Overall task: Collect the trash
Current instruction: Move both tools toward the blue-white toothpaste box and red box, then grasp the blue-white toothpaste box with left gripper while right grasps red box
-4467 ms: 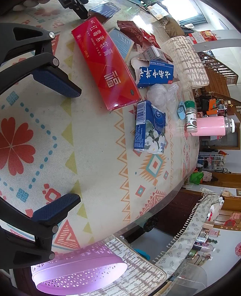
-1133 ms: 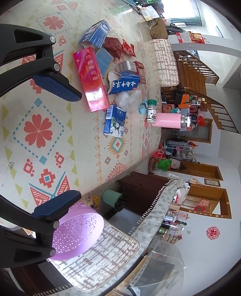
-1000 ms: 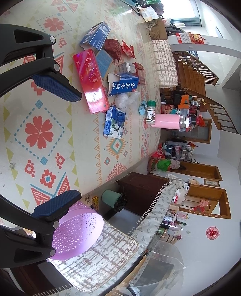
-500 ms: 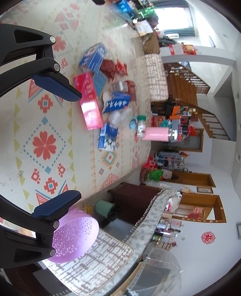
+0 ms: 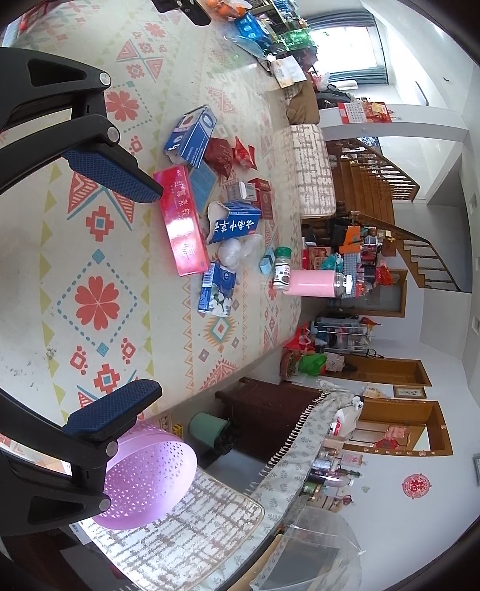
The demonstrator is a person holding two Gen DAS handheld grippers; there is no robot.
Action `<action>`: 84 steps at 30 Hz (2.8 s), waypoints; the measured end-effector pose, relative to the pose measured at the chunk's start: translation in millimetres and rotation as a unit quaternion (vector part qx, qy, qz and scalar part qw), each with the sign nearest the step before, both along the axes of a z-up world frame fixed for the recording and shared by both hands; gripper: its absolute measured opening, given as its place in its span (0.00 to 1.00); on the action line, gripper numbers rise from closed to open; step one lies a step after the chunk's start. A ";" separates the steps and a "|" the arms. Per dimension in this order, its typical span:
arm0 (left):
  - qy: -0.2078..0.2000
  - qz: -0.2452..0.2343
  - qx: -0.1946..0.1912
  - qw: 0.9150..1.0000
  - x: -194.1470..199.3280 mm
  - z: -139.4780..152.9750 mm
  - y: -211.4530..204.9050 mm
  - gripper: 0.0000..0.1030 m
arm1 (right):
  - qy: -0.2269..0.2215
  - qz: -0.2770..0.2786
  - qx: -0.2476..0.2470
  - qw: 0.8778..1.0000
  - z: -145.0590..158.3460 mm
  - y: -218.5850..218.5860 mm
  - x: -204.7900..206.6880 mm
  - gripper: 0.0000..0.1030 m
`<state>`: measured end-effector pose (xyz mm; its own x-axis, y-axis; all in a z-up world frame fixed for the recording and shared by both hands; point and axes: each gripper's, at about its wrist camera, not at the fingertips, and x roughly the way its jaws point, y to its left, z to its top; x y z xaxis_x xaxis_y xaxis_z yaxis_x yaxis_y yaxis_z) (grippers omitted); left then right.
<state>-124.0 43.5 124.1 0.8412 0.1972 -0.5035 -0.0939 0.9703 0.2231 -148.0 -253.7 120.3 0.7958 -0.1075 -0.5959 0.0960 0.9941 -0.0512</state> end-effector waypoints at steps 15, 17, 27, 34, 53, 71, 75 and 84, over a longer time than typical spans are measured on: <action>0.050 -0.025 -0.010 0.998 53.4 -19.5 3.6 1.00 | 0.037 0.002 0.019 0.999 -23.1 -7.1 30.6 0.95; 0.059 -0.036 -0.015 0.998 63.0 -21.3 3.2 1.00 | 0.043 0.002 0.024 0.999 -26.8 -8.0 36.6 0.95; 0.101 -0.080 -0.045 0.991 111.7 -28.4 -7.4 1.00 | 0.066 0.009 0.051 0.997 -43.5 -15.7 57.9 0.95; 0.106 -0.089 -0.034 0.990 123.6 -36.3 -22.0 1.00 | 0.080 0.003 0.061 0.995 -56.1 -21.9 72.1 0.95; 0.160 -0.251 -0.069 0.952 165.0 -39.0 -63.3 1.00 | 0.094 0.016 0.085 0.992 -68.3 -30.2 94.4 0.95; 0.267 -0.403 -0.056 0.873 139.9 -77.7 -82.4 0.77 | 0.096 0.014 0.095 0.991 -69.6 -32.7 92.3 0.95; 0.260 -0.407 -0.049 0.874 125.2 -76.1 -84.7 0.71 | 0.101 0.021 0.099 0.990 -70.6 -28.2 95.5 0.95; 0.235 -0.427 0.031 0.872 111.3 -82.8 -113.2 0.81 | 0.106 0.027 0.112 0.988 -70.1 -22.2 97.4 0.95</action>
<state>-12.7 -69.7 41.3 0.3981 -0.3617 -0.8430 0.7742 0.6254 0.0973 -50.6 -275.8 50.1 0.6513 0.0863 -0.7539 0.0526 0.9860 0.1583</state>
